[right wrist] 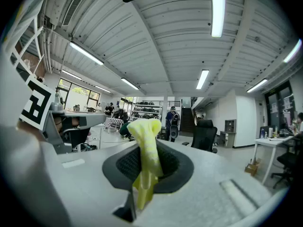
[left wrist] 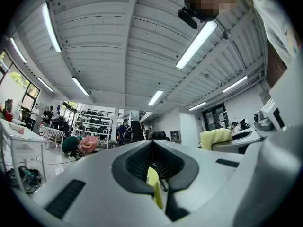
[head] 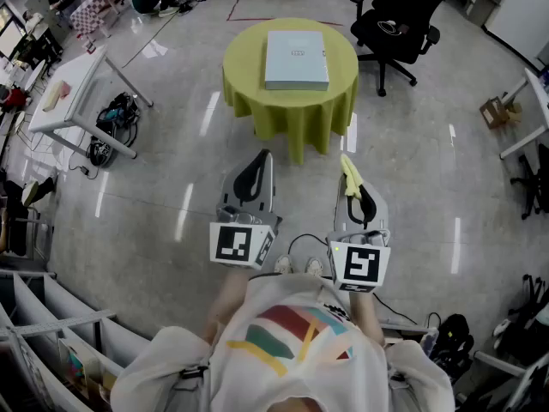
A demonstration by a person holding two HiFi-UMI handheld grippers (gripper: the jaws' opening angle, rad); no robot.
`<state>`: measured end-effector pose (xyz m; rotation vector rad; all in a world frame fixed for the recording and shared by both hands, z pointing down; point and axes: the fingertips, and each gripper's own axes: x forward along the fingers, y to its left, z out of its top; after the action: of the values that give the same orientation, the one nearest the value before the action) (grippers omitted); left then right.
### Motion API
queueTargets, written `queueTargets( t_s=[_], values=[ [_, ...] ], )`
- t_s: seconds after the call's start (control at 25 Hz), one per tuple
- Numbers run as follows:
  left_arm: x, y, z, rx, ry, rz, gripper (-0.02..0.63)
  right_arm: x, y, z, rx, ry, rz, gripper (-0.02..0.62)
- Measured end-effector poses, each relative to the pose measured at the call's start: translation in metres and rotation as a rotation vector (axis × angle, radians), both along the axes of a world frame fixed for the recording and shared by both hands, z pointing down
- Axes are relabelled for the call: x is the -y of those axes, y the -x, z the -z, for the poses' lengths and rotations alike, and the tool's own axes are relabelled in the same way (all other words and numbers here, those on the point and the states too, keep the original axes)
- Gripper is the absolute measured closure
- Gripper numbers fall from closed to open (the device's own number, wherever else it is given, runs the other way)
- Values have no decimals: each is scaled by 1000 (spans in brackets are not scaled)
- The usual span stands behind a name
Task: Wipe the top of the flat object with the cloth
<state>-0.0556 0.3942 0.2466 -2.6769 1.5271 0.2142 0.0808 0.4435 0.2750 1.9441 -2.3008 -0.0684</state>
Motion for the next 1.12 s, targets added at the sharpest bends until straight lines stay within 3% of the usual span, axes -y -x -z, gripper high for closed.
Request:
queueTargets(
  t_s=[0.68, 1.12],
  values=[
    [12, 44, 21, -19, -83, -6, 591, 23, 42, -6, 15, 10, -1, 569],
    [60, 84, -1, -45, -52, 20, 591, 53, 61, -21, 0, 29, -29, 569]
  ],
)
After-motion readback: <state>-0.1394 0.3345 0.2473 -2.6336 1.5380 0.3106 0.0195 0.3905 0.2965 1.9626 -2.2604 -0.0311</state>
